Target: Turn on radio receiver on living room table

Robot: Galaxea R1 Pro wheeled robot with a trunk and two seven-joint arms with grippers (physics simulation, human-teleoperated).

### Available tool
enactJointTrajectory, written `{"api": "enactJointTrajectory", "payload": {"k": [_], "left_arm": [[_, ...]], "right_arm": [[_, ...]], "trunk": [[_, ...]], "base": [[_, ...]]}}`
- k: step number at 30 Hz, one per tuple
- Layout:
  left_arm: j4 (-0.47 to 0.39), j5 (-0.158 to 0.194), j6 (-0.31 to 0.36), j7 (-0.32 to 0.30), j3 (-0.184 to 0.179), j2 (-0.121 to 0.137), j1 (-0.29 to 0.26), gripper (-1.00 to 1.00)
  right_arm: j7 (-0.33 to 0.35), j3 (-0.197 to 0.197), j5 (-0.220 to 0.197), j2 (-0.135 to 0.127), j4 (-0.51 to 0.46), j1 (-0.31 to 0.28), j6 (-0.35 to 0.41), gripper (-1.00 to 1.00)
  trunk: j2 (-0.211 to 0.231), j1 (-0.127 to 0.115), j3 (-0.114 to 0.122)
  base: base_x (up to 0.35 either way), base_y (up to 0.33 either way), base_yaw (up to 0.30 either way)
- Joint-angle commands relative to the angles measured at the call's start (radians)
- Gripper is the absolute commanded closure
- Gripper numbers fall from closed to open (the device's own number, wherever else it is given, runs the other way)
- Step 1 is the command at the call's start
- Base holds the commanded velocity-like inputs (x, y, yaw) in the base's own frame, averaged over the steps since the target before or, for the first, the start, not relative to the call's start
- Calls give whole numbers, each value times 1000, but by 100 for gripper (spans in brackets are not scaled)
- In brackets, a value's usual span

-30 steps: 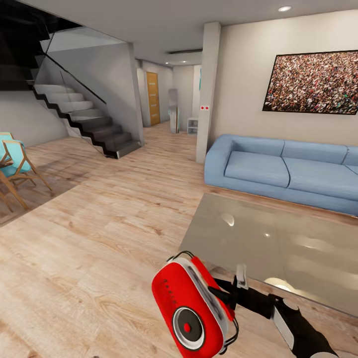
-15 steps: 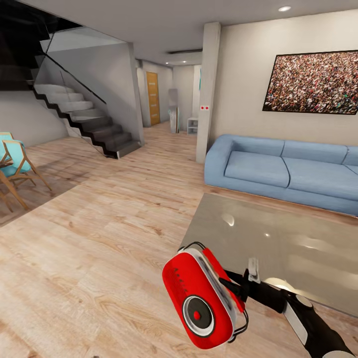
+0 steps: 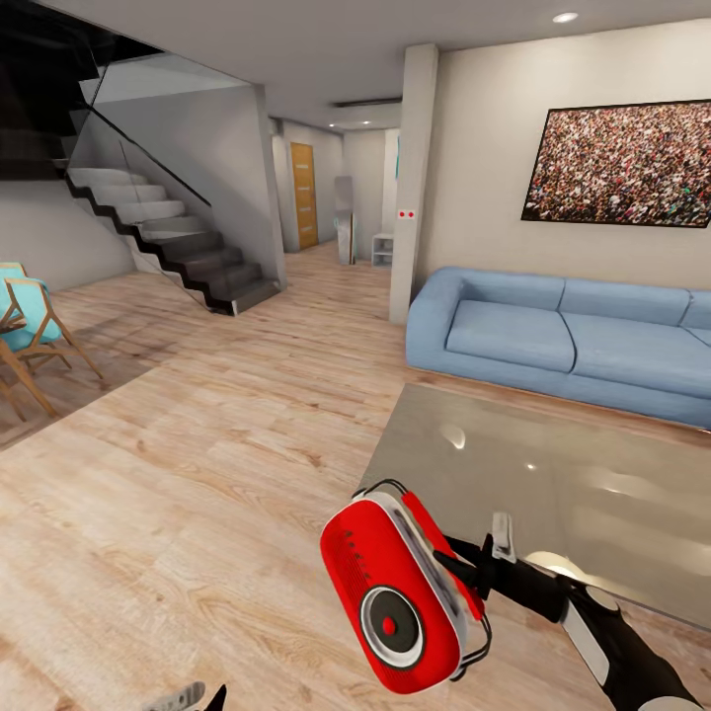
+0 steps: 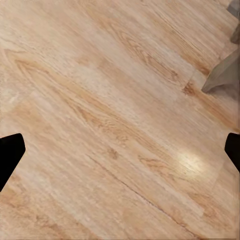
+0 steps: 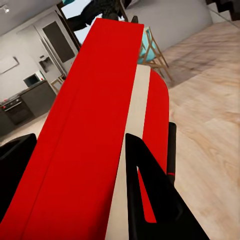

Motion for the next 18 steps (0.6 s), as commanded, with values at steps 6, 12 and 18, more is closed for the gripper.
{"api": "enactJointTrajectory", "payload": {"k": [6, 12, 18], "left_arm": [[-4, -5, 4, -5, 5, 4, 0, -100], [-7, -2, 9, -13, -3, 4, 0, -100], [-125, -16, 138, -25, -76, 3, 0, -100]], "right_arm": [[97, -5, -31, -4, 0, 0, 77, 100], [88, -4, -38, -2, 1, 0, 87, 100], [45, -5, -38, -1, 1, 0, 83, 100]], "trunk": [[0, 0, 0], [0, 0, 0], [0, 0, 0]], "base": [[0, 0, 0], [0, 0, 0], [0, 0, 0]]}}
